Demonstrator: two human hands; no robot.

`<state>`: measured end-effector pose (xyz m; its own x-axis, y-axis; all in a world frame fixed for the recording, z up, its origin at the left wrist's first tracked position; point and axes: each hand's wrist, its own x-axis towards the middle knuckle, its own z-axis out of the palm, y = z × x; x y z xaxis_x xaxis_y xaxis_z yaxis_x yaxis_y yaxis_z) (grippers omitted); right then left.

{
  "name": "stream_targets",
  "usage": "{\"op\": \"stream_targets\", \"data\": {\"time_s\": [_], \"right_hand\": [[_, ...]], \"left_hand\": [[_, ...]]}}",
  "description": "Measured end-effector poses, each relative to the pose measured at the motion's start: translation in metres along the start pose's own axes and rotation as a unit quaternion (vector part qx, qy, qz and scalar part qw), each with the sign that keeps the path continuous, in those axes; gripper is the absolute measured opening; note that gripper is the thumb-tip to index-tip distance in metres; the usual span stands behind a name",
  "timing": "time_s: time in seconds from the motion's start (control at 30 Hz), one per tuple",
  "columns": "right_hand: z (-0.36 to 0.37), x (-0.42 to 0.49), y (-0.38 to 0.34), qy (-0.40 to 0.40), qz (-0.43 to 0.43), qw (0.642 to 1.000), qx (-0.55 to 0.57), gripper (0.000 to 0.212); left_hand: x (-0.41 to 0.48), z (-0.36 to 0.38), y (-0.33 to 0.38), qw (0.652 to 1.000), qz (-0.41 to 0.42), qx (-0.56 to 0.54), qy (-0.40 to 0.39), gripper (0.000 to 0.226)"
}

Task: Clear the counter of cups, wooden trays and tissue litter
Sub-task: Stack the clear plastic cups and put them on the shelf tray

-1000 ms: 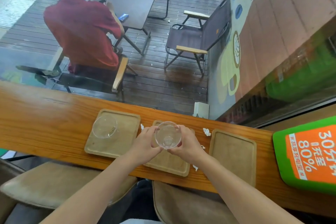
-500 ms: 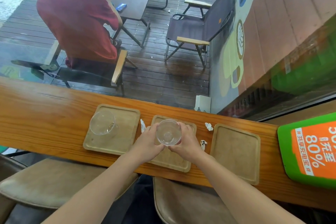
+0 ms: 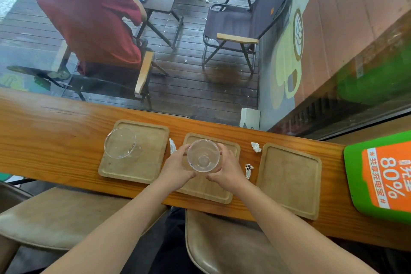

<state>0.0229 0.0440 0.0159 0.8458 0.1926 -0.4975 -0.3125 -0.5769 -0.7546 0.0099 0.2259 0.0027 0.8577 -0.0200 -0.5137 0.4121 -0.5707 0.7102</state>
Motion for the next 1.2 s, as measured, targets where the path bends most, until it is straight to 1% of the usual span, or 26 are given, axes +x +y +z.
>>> {"op": "stream_targets", "data": {"time_s": [0.07, 0.17, 0.27, 0.4, 0.47, 0.6, 0.73, 0.9, 0.97, 1.07, 1.2], "right_hand": [[0.0, -0.002, -0.001, -0.001, -0.006, 1.0, 0.007, 0.084], [-0.003, -0.005, -0.005, 0.005, -0.028, 0.999, 0.014, 0.069], [-0.007, -0.008, -0.012, -0.008, -0.036, 0.999, 0.015, 0.068], [-0.014, -0.012, -0.034, -0.005, -0.062, 0.998, -0.004, 0.059], [-0.016, -0.014, -0.051, 0.009, -0.075, 0.997, -0.021, 0.056], [-0.01, -0.014, -0.098, 0.029, -0.094, 0.995, -0.02, 0.053], [0.014, -0.007, -0.149, 0.049, -0.114, 0.992, -0.01, 0.047], [0.071, 0.003, -0.203, 0.065, -0.131, 0.989, -0.007, 0.044], [0.086, 0.007, -0.21, 0.065, -0.125, 0.99, -0.006, 0.048], [0.11, 0.009, -0.22, 0.065, -0.114, 0.991, -0.017, 0.046], [0.131, 0.013, -0.223, 0.058, -0.106, 0.993, -0.011, 0.049]], "left_hand": [[-0.002, 0.001, 0.002, 1.0, -0.015, -0.016, 0.006, 0.071], [-0.009, 0.0, 0.009, 0.999, -0.01, -0.03, 0.015, 0.064], [-0.019, -0.007, 0.017, 0.999, -0.005, -0.042, 0.024, 0.063], [-0.032, -0.027, 0.029, 0.997, 0.017, -0.073, 0.032, 0.059], [-0.037, -0.044, 0.035, 0.995, 0.034, -0.083, 0.034, 0.061], [-0.042, -0.094, 0.041, 0.993, 0.077, -0.081, 0.038, 0.07], [-0.04, -0.155, 0.032, 0.99, 0.114, -0.068, 0.043, 0.071], [-0.038, -0.227, -0.003, 0.988, 0.132, -0.068, 0.032, 0.071], [-0.038, -0.241, -0.015, 0.988, 0.135, -0.071, 0.032, 0.071], [-0.039, -0.259, -0.036, 0.988, 0.138, -0.069, 0.027, 0.07], [-0.038, -0.27, -0.058, 0.988, 0.144, -0.052, 0.027, 0.068]]}}
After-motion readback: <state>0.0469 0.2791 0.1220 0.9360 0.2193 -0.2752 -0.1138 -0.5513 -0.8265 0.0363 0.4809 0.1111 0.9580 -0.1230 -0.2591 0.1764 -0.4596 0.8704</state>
